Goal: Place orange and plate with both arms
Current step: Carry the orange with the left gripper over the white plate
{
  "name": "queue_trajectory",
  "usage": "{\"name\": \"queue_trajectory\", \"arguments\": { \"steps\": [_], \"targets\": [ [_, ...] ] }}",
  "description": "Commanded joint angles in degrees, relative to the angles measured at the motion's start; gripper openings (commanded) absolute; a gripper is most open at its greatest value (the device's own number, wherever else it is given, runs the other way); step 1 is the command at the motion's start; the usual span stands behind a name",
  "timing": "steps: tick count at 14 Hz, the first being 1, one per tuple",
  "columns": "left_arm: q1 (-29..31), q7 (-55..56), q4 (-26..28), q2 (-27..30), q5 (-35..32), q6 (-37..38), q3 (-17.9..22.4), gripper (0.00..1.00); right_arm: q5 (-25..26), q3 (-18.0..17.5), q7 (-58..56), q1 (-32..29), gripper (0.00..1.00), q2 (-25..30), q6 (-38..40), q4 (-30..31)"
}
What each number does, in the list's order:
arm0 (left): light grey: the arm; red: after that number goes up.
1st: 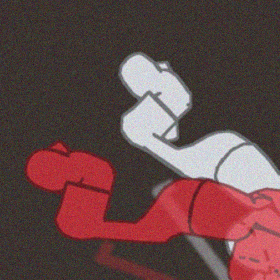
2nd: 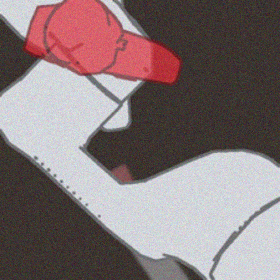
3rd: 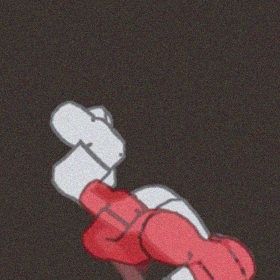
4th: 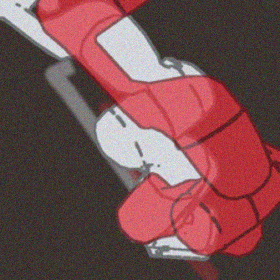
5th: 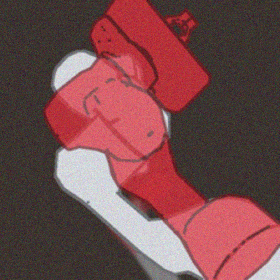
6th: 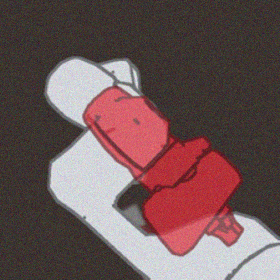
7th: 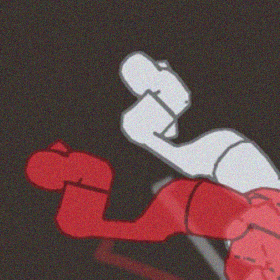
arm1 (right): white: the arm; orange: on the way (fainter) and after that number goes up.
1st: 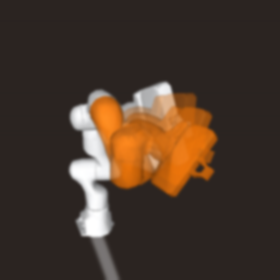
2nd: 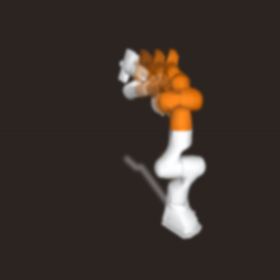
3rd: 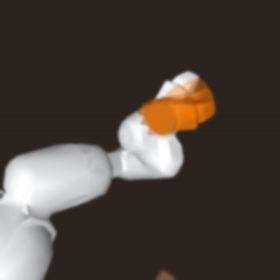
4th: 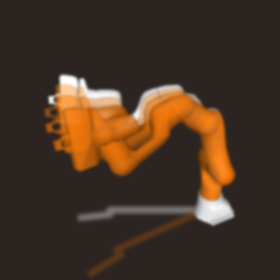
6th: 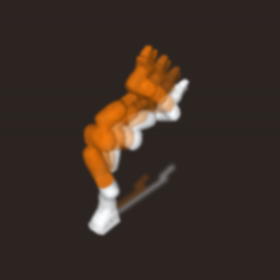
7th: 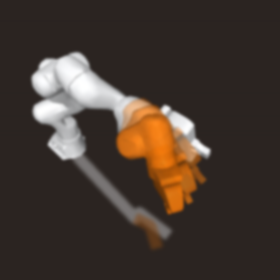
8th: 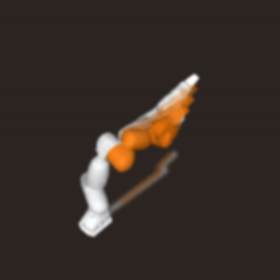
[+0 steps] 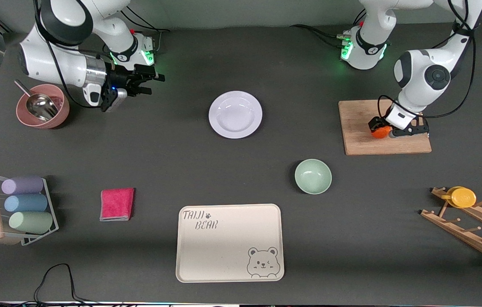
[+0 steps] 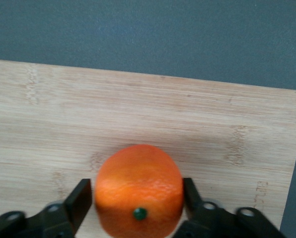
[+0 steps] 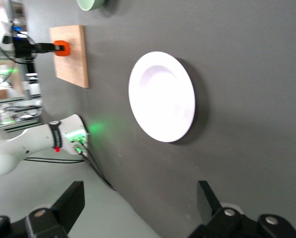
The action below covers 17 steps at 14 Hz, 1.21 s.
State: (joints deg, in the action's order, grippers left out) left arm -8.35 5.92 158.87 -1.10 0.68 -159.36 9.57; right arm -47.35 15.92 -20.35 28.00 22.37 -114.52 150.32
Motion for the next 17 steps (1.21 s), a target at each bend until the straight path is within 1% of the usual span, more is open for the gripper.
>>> {"name": "queue_trajectory", "arguments": {
  "steps": [1, 3, 4, 6, 7, 9, 10, 11, 12, 13, 14, 15, 16, 17],
  "targets": [
    [-0.5, 0.3, 0.5, -0.5, 0.7, -1.0, -1.3, 0.0, -9.8, 2.0, -13.3, 0.7, 1.0, -5.7, -2.1, 2.5],
    [-0.5, -0.3, 0.2, 0.6, 0.7, -0.5, -1.7, 0.0, -17.2, 3.5, -23.9, 0.7, 1.0, -11.6, -1.9, 3.7],
    [-0.5, -0.4, 0.0, 2.2, 0.7, 1.0, -2.2, 0.0, -20.8, 3.6, -28.7, 0.7, 1.0, -14.6, -1.9, 4.2],
    [-0.4, -1.3, -2.7, 7.6, 0.6, 9.6, -4.7, 0.0, -27.9, 3.6, -37.9, 0.7, 1.0, -20.8, -1.2, 4.4],
    [-0.4, -1.4, -5.5, 10.4, 0.6, 17.0, -5.0, 0.0, -30.9, 3.6, -41.1, 0.7, 1.0, -23.5, -0.8, 4.4],
    [-0.4, -0.9, -16.1, 13.7, 1.1, 36.1, -7.0, 0.0, -36.8, 3.6, -48.9, 0.7, 1.0, -29.3, 1.4, 4.3],
    [-0.5, -0.5, -22.8, 13.8, 3.7, 45.5, -8.1, 0.0, -39.8, 3.6, -52.9, 0.7, 1.0, -32.5, 3.3, 4.2],
    [-0.5, -0.5, -28.9, 13.8, 7.4, 52.6, -8.7, 0.0, -42.4, 3.6, -56.9, 0.7, 1.0, -35.9, 5.2, 4.0],
    [-0.5, -0.3, -33.0, 13.5, 9.3, 57.1, -8.7, 0.0, -44.6, 3.6, -60.0, 0.6, 1.0, -38.6, 7.0, 3.8],
    [-0.6, 0.6, -35.4, 13.6, 10.0, 59.6, -8.9, 0.0, -46.0, 3.6, -61.3, 0.7, 1.0, -40.5, 8.0, 3.7],
    [-0.6, 3.0, -36.3, 13.9, 10.9, 60.5, -10.4, 0.0, -46.2, 3.5, -61.3, 0.7, 1.0, -41.2, 8.0, 3.5],
    [-0.7, 6.7, -37.0, 14.5, 13.7, 60.6, -12.6, 0.0, -46.3, 3.6, -61.3, 0.6, 1.0, -41.4, 8.1, 3.5],
    [-0.6, 11.2, -37.8, 14.7, 16.9, 60.2, -15.9, 0.0, -46.3, 3.6, -61.3, 0.6, 1.0, -41.6, 8.1, 3.5],
    [-0.6, 18.0, -38.8, 14.7, 19.3, 59.6, -20.3, 0.0, -46.3, 3.6, -61.3, 0.6, 1.0, -42.1, 8.1, 3.5]
  ]
}}
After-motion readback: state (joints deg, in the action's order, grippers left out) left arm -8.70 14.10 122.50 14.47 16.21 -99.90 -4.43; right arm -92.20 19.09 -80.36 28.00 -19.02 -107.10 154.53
